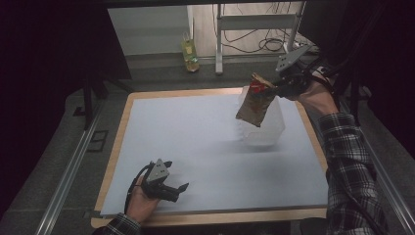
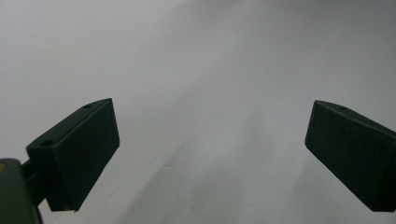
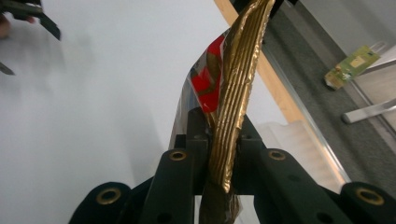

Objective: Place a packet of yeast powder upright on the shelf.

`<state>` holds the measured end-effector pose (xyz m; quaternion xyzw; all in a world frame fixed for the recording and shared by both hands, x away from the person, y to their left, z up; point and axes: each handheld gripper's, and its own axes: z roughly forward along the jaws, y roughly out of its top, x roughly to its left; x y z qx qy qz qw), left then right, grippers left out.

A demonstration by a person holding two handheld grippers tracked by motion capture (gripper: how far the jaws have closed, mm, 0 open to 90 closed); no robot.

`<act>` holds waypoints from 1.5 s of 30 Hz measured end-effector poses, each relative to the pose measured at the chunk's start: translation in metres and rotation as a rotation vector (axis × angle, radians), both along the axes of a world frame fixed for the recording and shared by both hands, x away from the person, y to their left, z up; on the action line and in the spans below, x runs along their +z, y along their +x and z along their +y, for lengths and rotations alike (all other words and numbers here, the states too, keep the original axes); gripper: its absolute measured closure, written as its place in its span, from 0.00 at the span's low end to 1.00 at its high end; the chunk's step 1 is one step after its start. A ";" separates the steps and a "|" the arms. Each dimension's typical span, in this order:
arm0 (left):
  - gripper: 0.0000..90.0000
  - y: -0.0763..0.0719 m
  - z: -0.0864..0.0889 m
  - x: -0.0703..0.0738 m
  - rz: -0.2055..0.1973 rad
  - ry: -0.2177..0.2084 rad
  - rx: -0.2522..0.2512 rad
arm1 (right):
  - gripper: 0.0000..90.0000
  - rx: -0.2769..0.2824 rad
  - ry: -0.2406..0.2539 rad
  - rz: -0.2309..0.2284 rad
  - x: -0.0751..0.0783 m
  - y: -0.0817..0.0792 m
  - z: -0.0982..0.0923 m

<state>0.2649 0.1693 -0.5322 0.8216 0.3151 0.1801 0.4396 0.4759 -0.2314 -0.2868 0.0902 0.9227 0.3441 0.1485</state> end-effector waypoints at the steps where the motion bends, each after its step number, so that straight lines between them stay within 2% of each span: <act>1: 0.03 0.000 0.000 0.000 0.000 0.000 -0.001 | 0.90 -0.002 -0.001 0.000 0.000 0.002 -0.002; 9: 0.04 0.000 0.000 0.000 0.003 0.003 -0.002 | 0.90 0.000 -0.029 -0.028 -0.004 0.018 -0.014; 17: 0.04 0.000 0.001 0.000 0.010 0.002 -0.002 | 0.90 0.014 -0.056 -0.044 -0.017 0.031 -0.023; 22: 0.04 0.000 0.001 -0.001 0.013 0.004 -0.001 | 0.90 0.042 -0.051 -0.052 -0.024 0.039 -0.027; 29: 0.04 0.001 0.001 -0.001 0.016 0.002 -0.001 | 0.90 0.085 -0.056 -0.034 -0.033 0.043 -0.026; 35: 0.04 0.000 0.000 -0.001 0.017 0.007 -0.003 | 0.89 0.089 -0.036 -0.021 -0.038 0.044 -0.028; 40: 0.04 0.000 0.000 -0.001 0.017 0.012 -0.005 | 0.90 0.113 -0.013 -0.004 -0.042 0.044 -0.029; 43: 0.04 0.000 0.000 -0.002 0.020 0.016 -0.006 | 0.90 0.121 0.003 0.015 -0.044 0.043 -0.034; 45: 0.04 0.000 0.000 -0.002 0.020 0.017 -0.006 | 0.90 0.119 -0.002 0.026 -0.045 0.042 -0.038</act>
